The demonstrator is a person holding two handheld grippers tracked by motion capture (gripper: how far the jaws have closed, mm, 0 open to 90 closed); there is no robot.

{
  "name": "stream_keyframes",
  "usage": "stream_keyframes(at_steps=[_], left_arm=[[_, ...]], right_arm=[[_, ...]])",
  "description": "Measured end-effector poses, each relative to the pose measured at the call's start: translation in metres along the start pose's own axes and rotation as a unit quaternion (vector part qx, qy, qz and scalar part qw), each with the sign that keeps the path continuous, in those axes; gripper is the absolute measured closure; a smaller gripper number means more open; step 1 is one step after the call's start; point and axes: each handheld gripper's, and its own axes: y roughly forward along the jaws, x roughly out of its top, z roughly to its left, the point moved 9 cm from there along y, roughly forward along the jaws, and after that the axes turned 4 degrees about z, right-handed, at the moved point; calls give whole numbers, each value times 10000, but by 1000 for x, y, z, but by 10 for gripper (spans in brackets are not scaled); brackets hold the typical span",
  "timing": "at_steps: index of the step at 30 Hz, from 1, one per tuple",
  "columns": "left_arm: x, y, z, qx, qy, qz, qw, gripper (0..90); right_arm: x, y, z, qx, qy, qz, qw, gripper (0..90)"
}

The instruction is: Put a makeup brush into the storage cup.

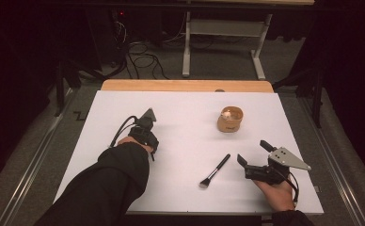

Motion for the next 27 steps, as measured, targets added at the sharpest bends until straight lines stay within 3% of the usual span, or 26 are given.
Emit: stream_keyframes(at_steps=[8,27], left_arm=[[-2,1,2,276,276,-85,9992,676],[-3,0,9,308,585,-147,9977,811]], right_arm=[[0,0,0,2,-4,6,10000,23],[0,0,0,9,-12,-2,10000,30]])
